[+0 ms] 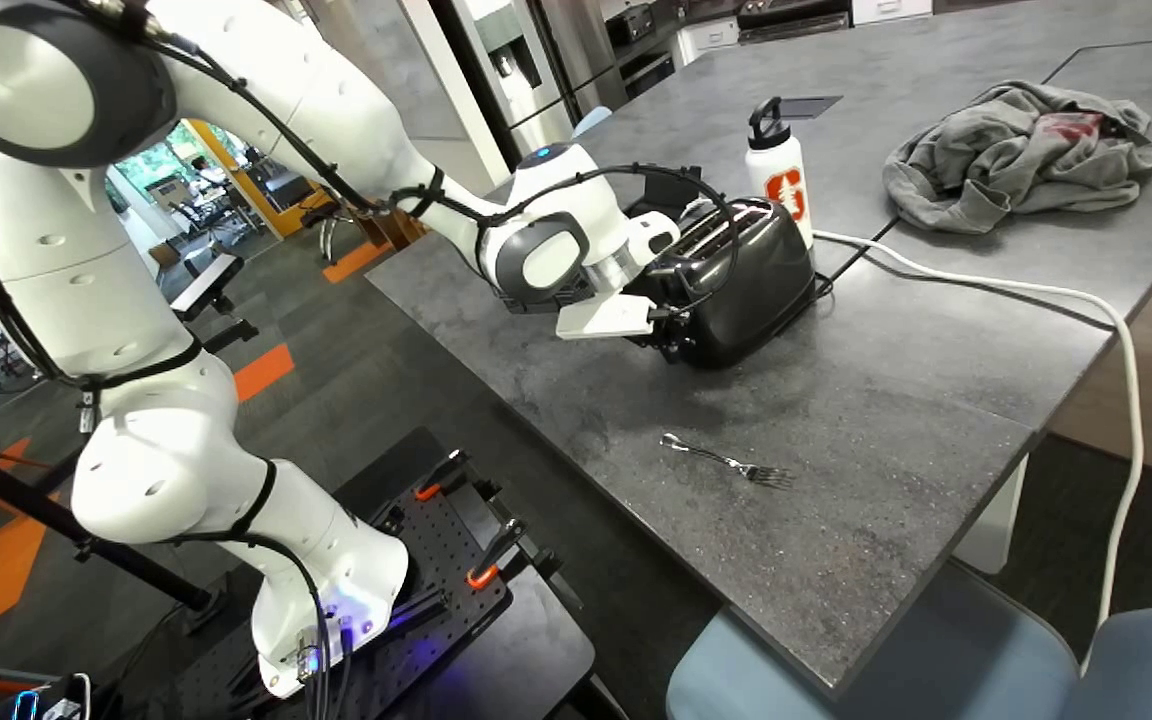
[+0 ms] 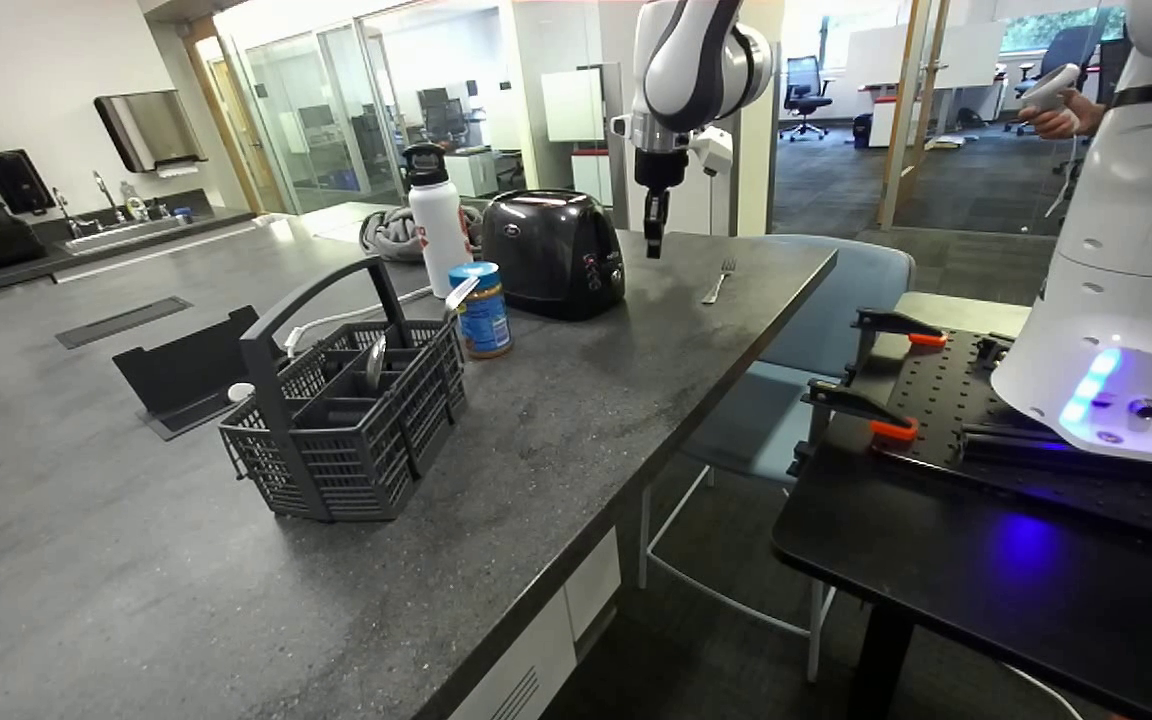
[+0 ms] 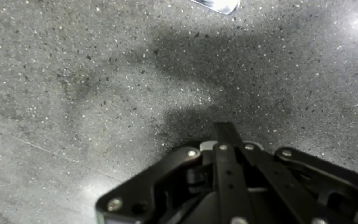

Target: Press the right button on the toaster to release the lever

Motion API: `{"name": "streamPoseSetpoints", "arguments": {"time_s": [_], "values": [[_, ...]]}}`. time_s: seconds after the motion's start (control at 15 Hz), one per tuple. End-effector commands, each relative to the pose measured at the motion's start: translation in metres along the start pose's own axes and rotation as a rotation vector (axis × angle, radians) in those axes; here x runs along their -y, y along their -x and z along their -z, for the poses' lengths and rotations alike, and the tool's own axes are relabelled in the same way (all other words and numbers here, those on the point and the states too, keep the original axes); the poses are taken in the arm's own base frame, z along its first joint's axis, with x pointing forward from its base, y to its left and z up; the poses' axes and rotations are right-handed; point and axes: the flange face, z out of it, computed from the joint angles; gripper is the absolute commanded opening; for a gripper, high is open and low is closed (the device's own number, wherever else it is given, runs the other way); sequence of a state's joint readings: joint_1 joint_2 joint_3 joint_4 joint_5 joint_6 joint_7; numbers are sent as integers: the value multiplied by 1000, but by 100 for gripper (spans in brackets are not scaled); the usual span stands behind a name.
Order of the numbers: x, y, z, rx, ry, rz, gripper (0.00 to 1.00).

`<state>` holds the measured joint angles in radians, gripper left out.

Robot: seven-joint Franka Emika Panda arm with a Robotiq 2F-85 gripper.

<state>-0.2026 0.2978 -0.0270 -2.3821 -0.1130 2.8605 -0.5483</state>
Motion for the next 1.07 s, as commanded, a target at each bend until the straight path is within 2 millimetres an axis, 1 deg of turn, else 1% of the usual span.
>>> {"name": "streamPoseSetpoints", "arguments": {"time_s": [0.0,0.47,0.6,1.0], "values": [[1,-2,-1,-8,9,2,0],[15,-12,-10,-78,14,56,0],[17,-15,-14,-96,21,51,0],[17,-14,-24,-118,19,42,0]]}}
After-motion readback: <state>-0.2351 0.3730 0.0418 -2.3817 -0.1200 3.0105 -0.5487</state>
